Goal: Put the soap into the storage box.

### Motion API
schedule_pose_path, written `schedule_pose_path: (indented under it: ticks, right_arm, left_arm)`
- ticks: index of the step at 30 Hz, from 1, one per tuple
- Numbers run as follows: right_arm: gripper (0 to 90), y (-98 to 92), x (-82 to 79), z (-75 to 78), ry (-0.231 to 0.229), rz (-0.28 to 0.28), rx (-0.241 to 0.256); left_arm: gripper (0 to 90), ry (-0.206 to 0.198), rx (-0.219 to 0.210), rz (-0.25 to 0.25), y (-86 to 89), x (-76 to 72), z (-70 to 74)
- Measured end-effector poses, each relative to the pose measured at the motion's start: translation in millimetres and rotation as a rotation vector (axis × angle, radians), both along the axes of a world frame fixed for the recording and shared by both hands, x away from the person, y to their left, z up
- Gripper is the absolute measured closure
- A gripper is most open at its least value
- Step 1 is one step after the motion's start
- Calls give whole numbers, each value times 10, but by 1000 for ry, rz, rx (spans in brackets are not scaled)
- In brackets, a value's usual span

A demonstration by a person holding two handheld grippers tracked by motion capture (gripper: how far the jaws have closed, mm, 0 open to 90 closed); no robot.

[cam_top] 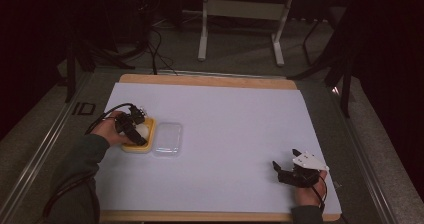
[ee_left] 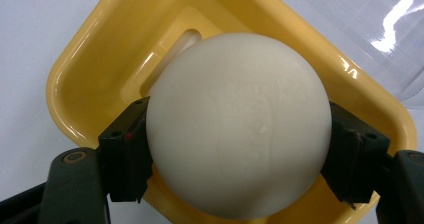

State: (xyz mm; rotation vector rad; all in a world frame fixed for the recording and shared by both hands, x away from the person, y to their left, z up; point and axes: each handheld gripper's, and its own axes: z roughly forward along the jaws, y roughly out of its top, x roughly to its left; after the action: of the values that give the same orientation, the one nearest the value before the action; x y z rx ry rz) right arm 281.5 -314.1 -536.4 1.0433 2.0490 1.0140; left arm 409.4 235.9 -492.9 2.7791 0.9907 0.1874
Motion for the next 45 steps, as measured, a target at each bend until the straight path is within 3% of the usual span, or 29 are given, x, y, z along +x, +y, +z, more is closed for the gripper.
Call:
schedule_pose_path:
  ticks: [3,8,27,32,35,45]
  right_arm:
    - [141,2,-1,0,0,0,-3]
    - [141,1,-2,0,0,0,-1]
    - [141,2,-2,0,0,0,-1]
    - [141,2,-1,0,0,1,-2]
    - [141,3,-2,0,0,1,-2]
    - [141,3,-2,0,0,1,-2]
  left_arm:
    - [252,4,5,6,-7,4,-2]
    - [251,18,-28,30,26,10,-16]
    - [176,-5,-6,20,-13,0,-19]
    - [146,-18,4,16,-25,-9,6]
    - [128,-47,20,18,-32,-11,52]
    - [92,-83,14,13,-32,-45,172]
